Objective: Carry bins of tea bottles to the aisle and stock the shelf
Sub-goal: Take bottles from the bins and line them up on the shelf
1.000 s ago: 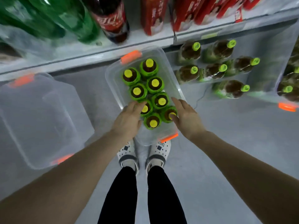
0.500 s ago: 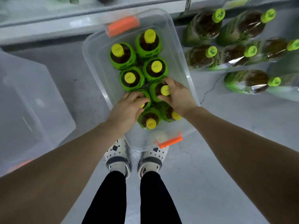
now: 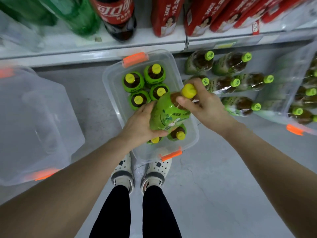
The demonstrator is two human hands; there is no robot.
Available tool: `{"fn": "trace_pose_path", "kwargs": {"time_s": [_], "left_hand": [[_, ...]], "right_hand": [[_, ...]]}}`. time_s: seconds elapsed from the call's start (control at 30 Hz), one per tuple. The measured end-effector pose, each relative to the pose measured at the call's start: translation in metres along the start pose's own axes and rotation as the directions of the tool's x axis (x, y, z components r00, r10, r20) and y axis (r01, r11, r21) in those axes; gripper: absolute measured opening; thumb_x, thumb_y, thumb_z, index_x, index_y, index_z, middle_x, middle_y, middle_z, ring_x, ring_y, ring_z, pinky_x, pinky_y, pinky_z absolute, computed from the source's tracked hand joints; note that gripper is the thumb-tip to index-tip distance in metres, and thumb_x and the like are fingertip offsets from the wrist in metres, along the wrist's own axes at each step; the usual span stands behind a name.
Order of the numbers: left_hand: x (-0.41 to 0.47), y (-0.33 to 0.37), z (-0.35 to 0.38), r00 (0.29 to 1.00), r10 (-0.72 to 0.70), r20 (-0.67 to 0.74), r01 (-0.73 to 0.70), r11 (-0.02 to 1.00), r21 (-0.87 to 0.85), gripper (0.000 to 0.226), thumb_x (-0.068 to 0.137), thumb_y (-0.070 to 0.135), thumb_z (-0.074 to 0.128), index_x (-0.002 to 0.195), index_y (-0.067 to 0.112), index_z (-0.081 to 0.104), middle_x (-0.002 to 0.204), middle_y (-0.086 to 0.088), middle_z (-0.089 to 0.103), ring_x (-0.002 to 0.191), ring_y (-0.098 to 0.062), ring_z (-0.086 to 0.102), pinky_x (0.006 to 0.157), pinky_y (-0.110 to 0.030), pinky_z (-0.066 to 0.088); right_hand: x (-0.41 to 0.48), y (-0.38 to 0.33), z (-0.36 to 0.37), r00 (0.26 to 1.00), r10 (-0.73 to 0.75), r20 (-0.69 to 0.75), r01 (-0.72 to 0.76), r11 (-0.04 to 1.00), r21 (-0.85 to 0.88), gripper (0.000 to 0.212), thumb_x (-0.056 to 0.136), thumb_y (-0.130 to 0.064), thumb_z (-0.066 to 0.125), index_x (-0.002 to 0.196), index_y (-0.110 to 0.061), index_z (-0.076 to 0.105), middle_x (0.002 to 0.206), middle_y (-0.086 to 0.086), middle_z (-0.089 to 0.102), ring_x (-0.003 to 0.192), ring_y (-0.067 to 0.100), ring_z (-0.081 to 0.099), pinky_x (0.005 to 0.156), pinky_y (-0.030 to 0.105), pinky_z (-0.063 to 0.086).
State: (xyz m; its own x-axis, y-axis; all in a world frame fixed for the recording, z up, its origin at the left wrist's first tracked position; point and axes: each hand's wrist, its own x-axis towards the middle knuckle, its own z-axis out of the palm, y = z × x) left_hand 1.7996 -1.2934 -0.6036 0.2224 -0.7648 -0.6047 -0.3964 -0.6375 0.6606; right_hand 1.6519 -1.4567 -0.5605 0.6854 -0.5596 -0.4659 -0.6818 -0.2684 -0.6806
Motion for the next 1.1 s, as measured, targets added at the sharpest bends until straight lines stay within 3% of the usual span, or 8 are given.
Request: {"fn": "trace_pose_path", "kwargs": {"time_s": [0.13,0.27,0.33,0.43,0.57,0.7,0.9,1.1], "left_hand": [[-0.019,0.008,-0.022,0.989,-0.148,0.026,0.151,0.975,-0.162,0.098,0.057,0.048,0.093,0.134,0.02,0.039,0.12,0.01,0.057,0.111,-0.013,0.056,0.094,-0.029,0.046],[-0.046,-0.024,-0.037,0.959,-0.281,0.042,0.284,0.946,-0.159,0.081,0.064,0.049,0.089,0.127,0.028,0.043,0.113,0.009,0.059,0.104,-0.016,0.057,0.087,-0.029,0.044],[-0.057,-0.046,-0.038,0.923,-0.383,-0.015,0.373,0.906,-0.203,0.075,0.064,0.053,0.086,0.121,0.03,0.044,0.11,0.008,0.06,0.101,-0.019,0.058,0.087,-0.031,0.046],[-0.063,-0.081,-0.032,0.848,-0.511,-0.142,0.442,0.828,-0.346,0.072,0.063,0.06,0.085,0.116,0.032,0.045,0.102,0.01,0.06,0.099,-0.02,0.06,0.086,-0.033,0.049],[-0.057,-0.121,-0.023,0.785,-0.578,-0.222,0.419,0.76,-0.498,0.071,0.058,0.06,0.086,0.111,0.033,0.046,0.1,0.014,0.062,0.101,-0.02,0.064,0.092,-0.035,0.052],[-0.044,-0.142,-0.018,0.785,-0.586,-0.204,0.427,0.749,-0.507,0.067,0.06,0.064,0.084,0.109,0.036,0.047,0.095,0.022,0.06,0.09,-0.005,0.062,0.091,-0.034,0.052],[-0.037,-0.153,-0.016,0.794,-0.578,-0.186,0.382,0.714,-0.587,0.074,0.057,0.063,0.086,0.116,0.031,0.053,0.102,0.016,0.068,0.095,-0.006,0.068,0.09,-0.037,0.056],[-0.037,-0.159,-0.022,0.789,-0.586,-0.184,0.371,0.693,-0.618,0.078,0.06,0.056,0.088,0.123,0.028,0.051,0.104,0.016,0.068,0.094,-0.006,0.067,0.087,-0.034,0.056]], "right_hand": [[0.005,-0.024,0.009,0.991,0.063,0.118,-0.081,0.984,0.159,0.035,0.087,-0.066,0.055,0.107,-0.038,0.045,0.098,-0.001,0.072,0.097,0.02,0.069,0.092,0.048,0.053],[0.014,-0.017,0.059,0.961,0.177,0.214,-0.25,0.887,0.389,0.041,0.092,-0.063,0.051,0.122,-0.034,0.051,0.104,-0.002,0.069,0.099,0.017,0.067,0.095,0.045,0.053],[0.017,0.0,0.086,0.963,0.238,0.123,-0.264,0.924,0.276,0.043,0.096,-0.051,0.055,0.129,-0.024,0.05,0.096,-0.007,0.066,0.096,0.018,0.064,0.092,0.041,0.05],[0.021,0.028,0.124,0.955,0.286,0.086,-0.283,0.958,-0.044,0.06,0.091,-0.031,0.07,0.14,-0.015,0.04,0.123,0.011,0.063,0.118,0.033,0.057,0.098,0.041,0.045],[0.036,0.045,0.163,0.96,0.233,0.158,-0.202,0.961,-0.189,0.083,0.078,-0.024,0.082,0.147,-0.018,0.035,0.143,0.012,0.048,0.128,0.034,0.049,0.105,0.039,0.04],[0.052,0.052,0.193,0.945,0.175,0.275,-0.096,0.956,-0.278,0.095,0.072,-0.023,0.085,0.15,-0.017,0.031,0.151,0.007,0.04,0.133,0.03,0.045,0.108,0.036,0.038],[0.062,0.051,0.212,0.981,0.122,0.154,-0.058,0.928,-0.369,0.091,0.065,-0.028,0.089,0.142,-0.018,0.04,0.142,0.008,0.048,0.121,0.035,0.054,0.099,0.041,0.047],[0.062,0.044,0.225,0.981,0.048,0.188,0.059,0.849,-0.525,0.098,0.066,-0.034,0.089,0.148,-0.028,0.036,0.134,0.016,0.041,0.121,0.037,0.047,0.095,0.048,0.051]]}}
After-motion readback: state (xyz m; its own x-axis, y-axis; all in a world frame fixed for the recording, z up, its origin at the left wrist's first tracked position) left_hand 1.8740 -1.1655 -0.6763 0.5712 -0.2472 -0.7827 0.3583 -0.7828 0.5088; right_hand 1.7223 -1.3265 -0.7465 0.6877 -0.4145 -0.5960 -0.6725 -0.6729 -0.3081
